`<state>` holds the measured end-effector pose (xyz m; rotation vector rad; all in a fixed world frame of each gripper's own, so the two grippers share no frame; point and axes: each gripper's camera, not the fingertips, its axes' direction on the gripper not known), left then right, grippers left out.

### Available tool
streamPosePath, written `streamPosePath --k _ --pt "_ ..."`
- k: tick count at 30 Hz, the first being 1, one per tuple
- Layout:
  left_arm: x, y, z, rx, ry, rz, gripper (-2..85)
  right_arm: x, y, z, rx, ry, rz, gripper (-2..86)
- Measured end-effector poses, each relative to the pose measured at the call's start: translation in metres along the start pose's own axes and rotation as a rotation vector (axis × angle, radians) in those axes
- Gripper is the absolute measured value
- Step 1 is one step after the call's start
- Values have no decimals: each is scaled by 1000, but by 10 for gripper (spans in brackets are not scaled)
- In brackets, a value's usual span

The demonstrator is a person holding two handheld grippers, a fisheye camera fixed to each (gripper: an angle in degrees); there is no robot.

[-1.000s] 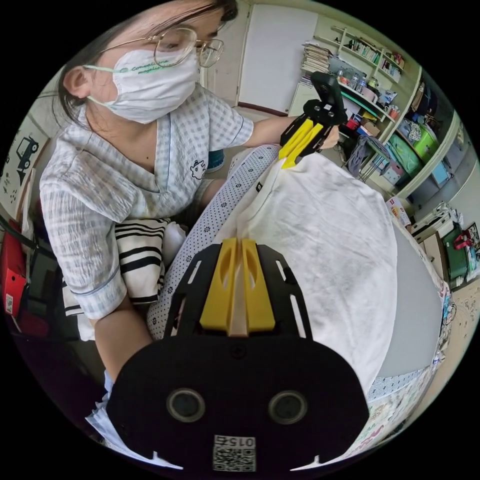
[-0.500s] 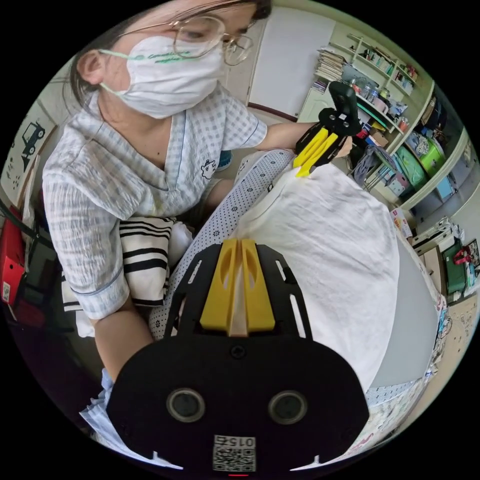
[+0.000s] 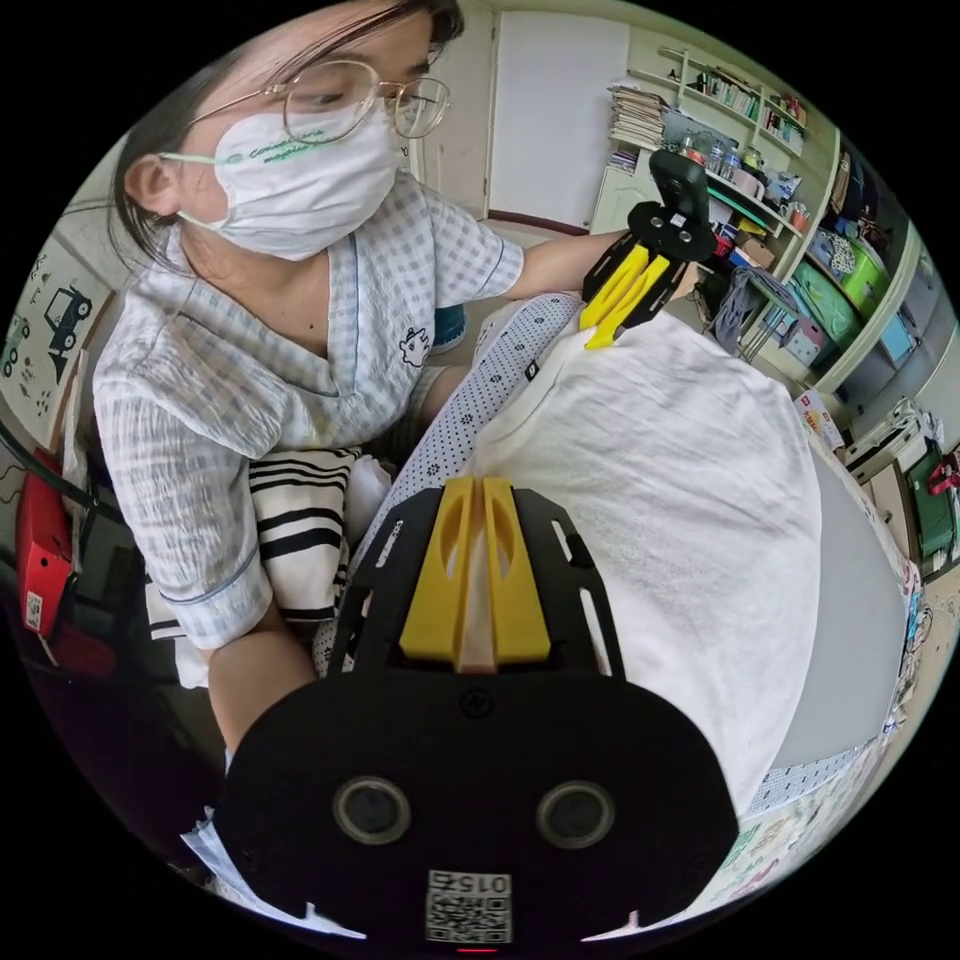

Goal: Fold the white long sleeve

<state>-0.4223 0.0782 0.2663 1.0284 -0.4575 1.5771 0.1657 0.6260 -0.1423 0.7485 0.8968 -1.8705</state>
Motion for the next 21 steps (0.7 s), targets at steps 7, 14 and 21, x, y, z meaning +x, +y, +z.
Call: streamPosePath --k 7,14,21 --pt "43 -27 0 -111 -144 53 9 1 -8 4 -37 44 8 2" --pt "54 -22 -5 -101 -144 60 10 5 0 7 -18 51 -29 -1" --pt "85 -21 -12 -102 -188 121 12 0 11 10 -20 86 -66 -5"
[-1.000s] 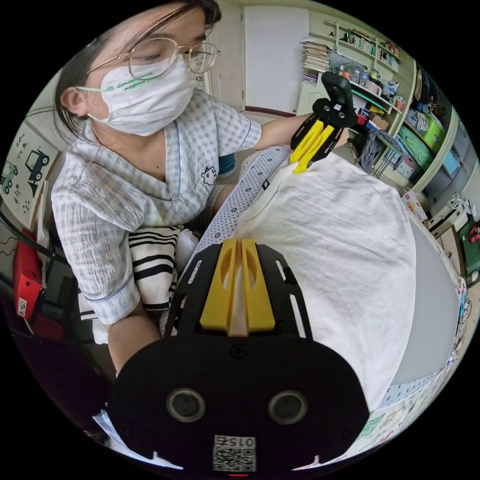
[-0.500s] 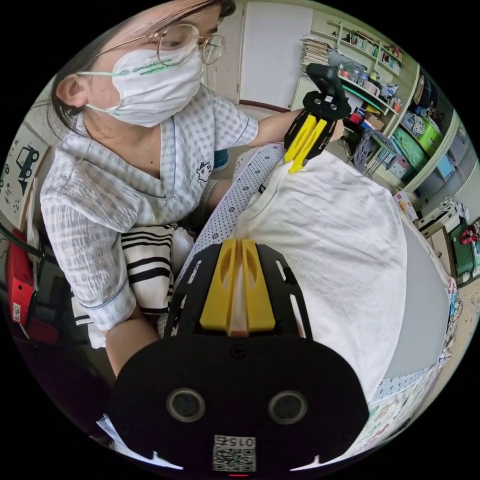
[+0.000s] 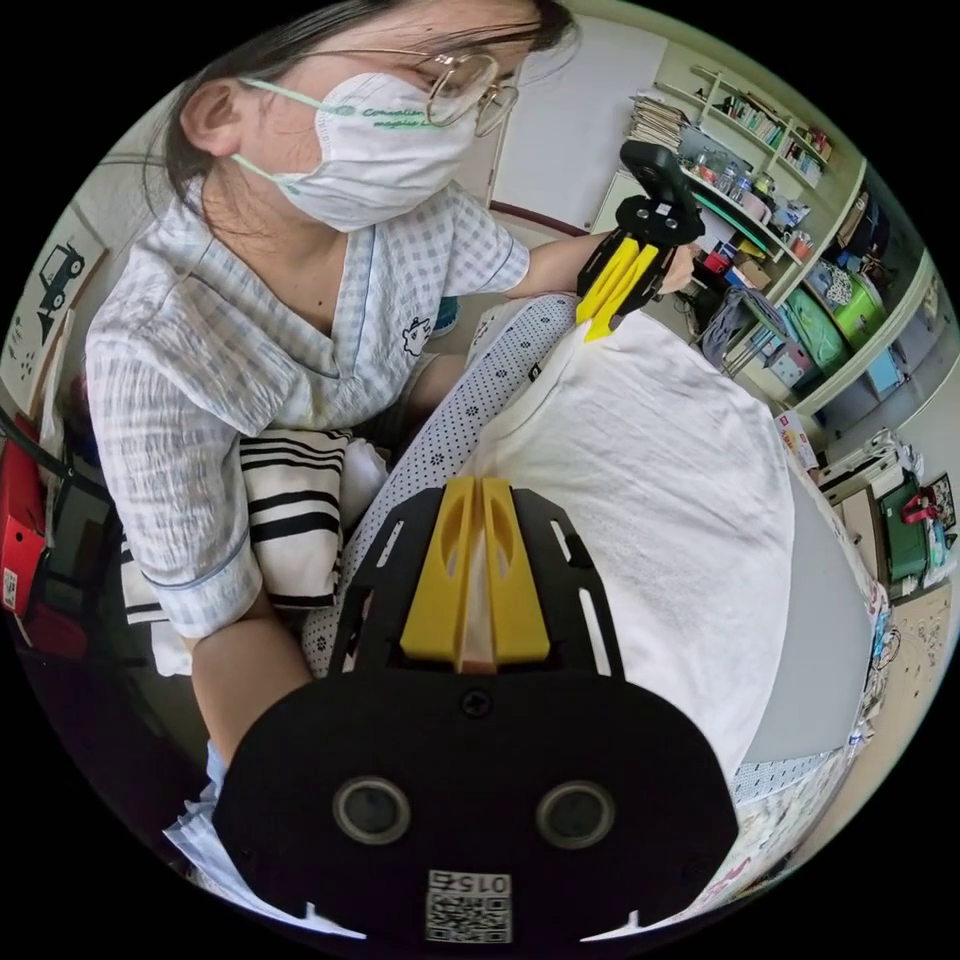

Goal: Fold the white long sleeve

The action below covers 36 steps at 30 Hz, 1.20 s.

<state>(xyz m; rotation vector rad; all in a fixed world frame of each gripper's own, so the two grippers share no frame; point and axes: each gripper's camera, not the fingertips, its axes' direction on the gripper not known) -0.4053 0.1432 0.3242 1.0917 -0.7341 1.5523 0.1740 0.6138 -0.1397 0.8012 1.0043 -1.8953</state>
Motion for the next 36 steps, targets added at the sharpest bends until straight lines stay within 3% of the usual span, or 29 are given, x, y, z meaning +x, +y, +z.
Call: streamPosePath --k 16,22,27,29,33,36 --pt "39 21 -22 126 -43 16 9 7 14 27 39 -42 14 -5" --pt "33 21 10 53 30 -26 2 4 15 43 51 -63 30 -4" --pt "49 25 15 55 6 -7 1 -12 11 51 32 -4 19 1" --pt "48 40 8 131 -14 -12 2 -23 8 36 63 44 22 6" --pt "12 61 -28 327 7 -167 2 -40 6 -7 129 115 223 35" --pt "-6 45 -55 408 -135 -279 3 -70 15 -23 195 260 533 41"
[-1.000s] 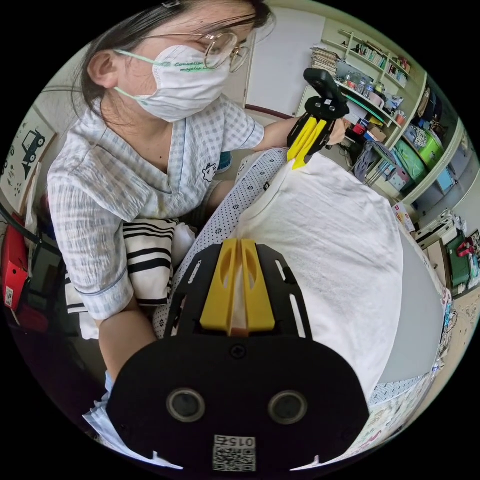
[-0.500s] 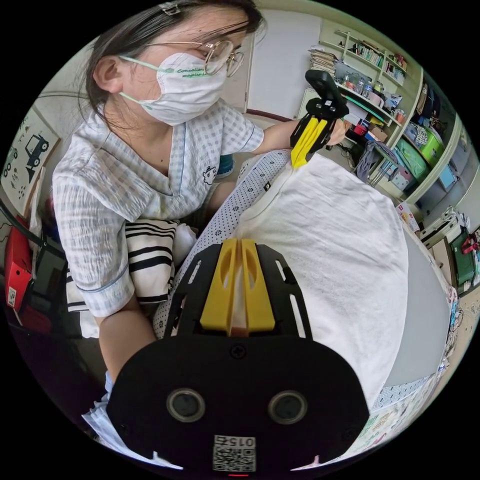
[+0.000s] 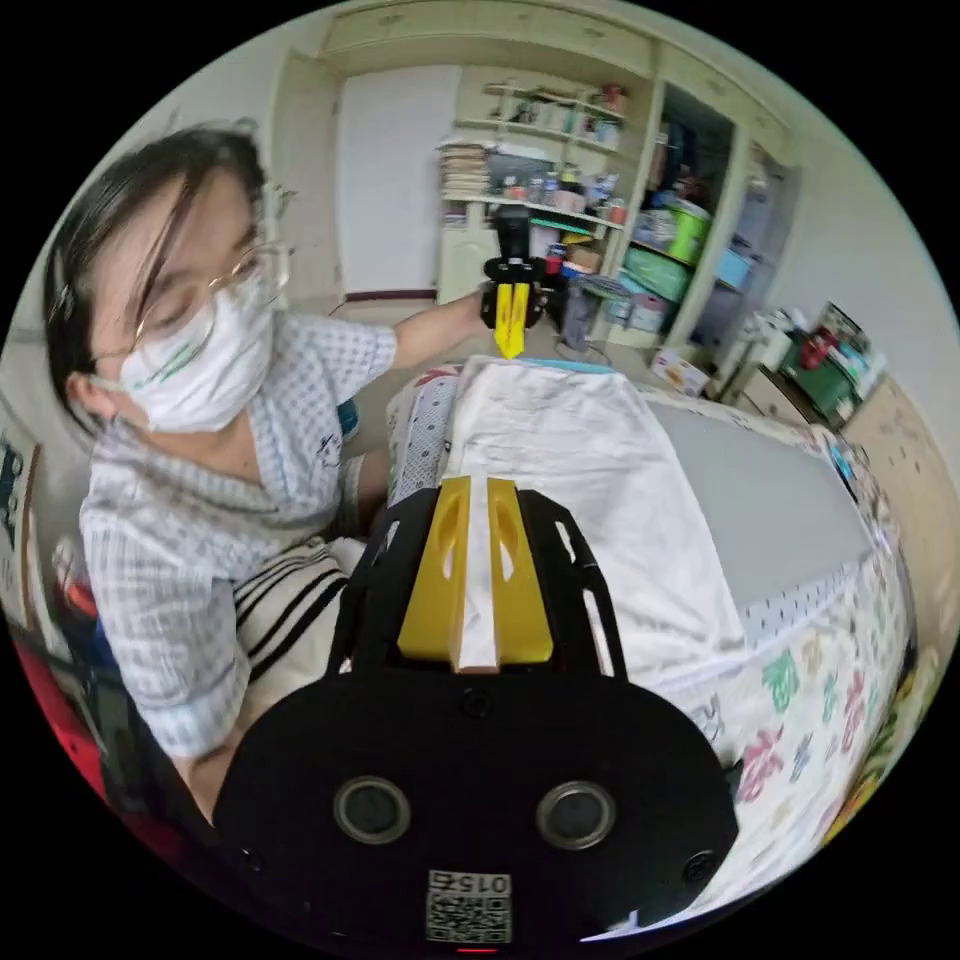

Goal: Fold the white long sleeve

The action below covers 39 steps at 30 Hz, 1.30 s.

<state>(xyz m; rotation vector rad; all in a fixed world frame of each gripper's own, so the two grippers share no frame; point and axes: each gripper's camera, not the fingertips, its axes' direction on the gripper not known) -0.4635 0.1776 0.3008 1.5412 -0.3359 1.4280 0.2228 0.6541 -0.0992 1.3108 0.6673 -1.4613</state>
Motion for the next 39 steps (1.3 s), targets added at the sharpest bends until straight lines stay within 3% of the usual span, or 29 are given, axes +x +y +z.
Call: streamPosePath --k 2,5,7,10,14,23,27,33,39 --pt "-25 -35 22 -27 -157 -127 7 -32 34 2 -9 248 207 45" --pt "-59 -81 85 -87 -208 -251 17 -77 90 17 86 515 340 60" --pt "-81 -106 137 -132 -250 -347 25 -86 113 29 66 561 412 71" --pt "-111 -141 231 -208 -248 -409 46 -92 135 52 -14 475 431 103" --pt "-153 -168 347 -306 -242 -493 80 -105 146 68 20 382 393 109" --pt "-183 -135 467 -493 -297 -623 80 -134 157 82 1 343 271 85" --pt "-160 -127 478 -471 -217 -602 37 -135 159 81 -17 402 288 27" --pt "-98 -156 448 -405 -326 -527 11 -148 158 50 5 498 300 10" --pt "-35 -182 324 -46 -328 -570 8 -178 137 -15 21 774 305 5"
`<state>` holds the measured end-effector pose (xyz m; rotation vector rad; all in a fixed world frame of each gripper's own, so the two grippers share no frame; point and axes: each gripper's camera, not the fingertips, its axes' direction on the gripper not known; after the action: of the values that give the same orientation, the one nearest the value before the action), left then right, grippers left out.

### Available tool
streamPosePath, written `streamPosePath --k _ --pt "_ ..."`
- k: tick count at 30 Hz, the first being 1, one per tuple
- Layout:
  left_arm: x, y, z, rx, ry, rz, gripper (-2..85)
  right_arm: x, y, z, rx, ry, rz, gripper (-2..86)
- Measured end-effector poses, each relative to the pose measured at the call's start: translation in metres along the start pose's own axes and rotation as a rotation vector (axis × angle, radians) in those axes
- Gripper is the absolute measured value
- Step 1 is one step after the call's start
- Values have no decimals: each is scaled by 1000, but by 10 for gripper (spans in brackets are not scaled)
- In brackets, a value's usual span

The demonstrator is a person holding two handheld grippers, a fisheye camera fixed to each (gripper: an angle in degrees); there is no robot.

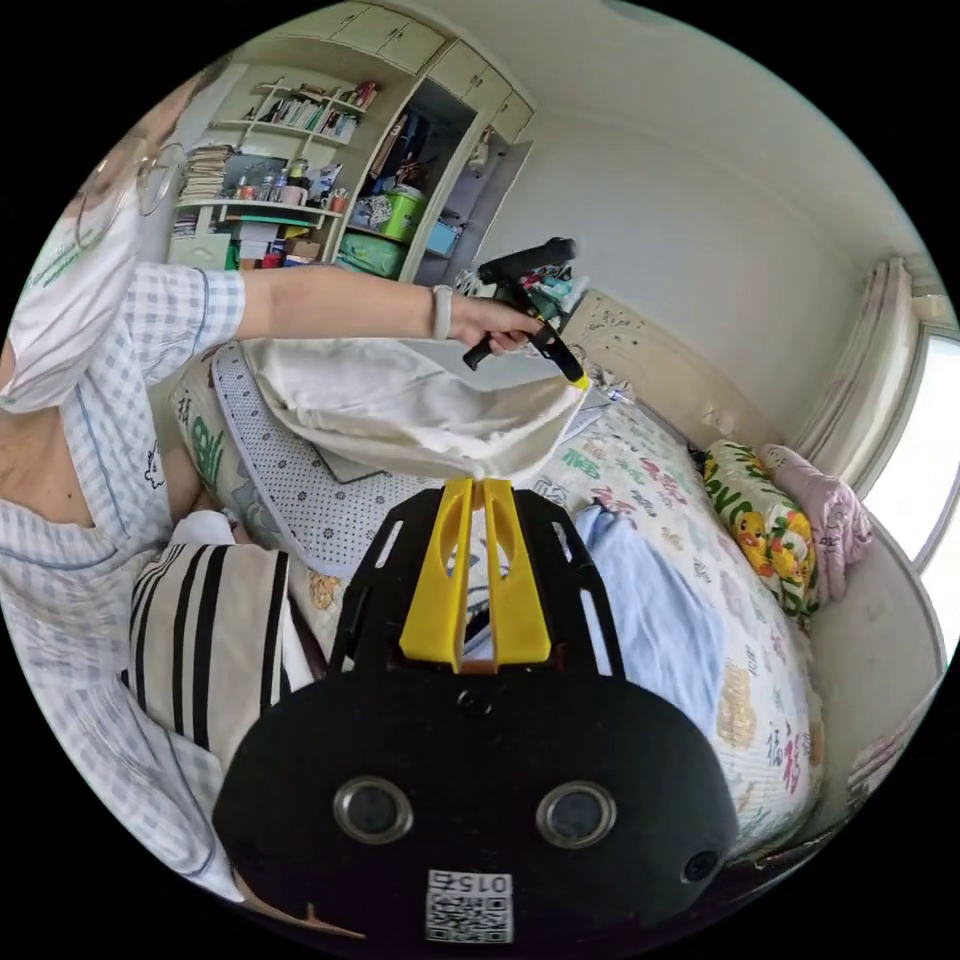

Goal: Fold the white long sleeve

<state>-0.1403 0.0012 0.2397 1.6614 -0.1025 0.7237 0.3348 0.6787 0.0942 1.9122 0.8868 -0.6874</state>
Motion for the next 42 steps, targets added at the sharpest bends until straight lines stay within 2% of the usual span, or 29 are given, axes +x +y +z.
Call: streamPosePath --k 3,5,9,13,15,17,20,22,25,27,29,32,34,39,42 --pt "-7 31 -88 138 49 -32 8 0 -29 -31 105 -46 -20 5" --pt "-32 78 -157 221 78 -83 9 -8 -64 -36 208 -190 -55 4" --pt "-98 189 -244 325 119 -191 10 -43 -129 0 259 -445 -151 3" --pt "-182 349 -287 315 100 -348 14 -108 -202 80 176 -695 -196 3" --pt "-207 411 -284 259 48 -416 18 -131 -224 117 105 -757 -175 3" --pt "-227 474 -265 127 -18 -498 29 -146 -241 156 -1 -836 -132 2" --pt "-227 545 -271 200 -37 -541 63 -150 -250 170 -72 -851 -133 2" --pt "-235 567 -282 199 25 -591 72 -151 -256 170 -86 -826 -142 2" --pt "-227 584 -302 300 166 -599 78 -159 -270 166 -105 -784 -164 2" --pt "-213 584 -293 256 192 -578 82 -163 -277 161 -96 -758 -177 3" --pt "-195 578 -262 102 164 -567 88 -165 -288 154 -86 -725 -182 4" --pt "-172 571 -231 -17 154 -527 65 -164 -304 144 -68 -699 -169 5" --pt "-157 567 -230 -34 129 -496 34 -163 -316 138 -43 -679 -165 5" --pt "-129 573 -267 81 -24 -476 8 -176 -349 139 -64 -658 -216 6" --pt "-117 578 -266 41 -106 -464 5 -184 -361 160 -169 -682 -204 7"
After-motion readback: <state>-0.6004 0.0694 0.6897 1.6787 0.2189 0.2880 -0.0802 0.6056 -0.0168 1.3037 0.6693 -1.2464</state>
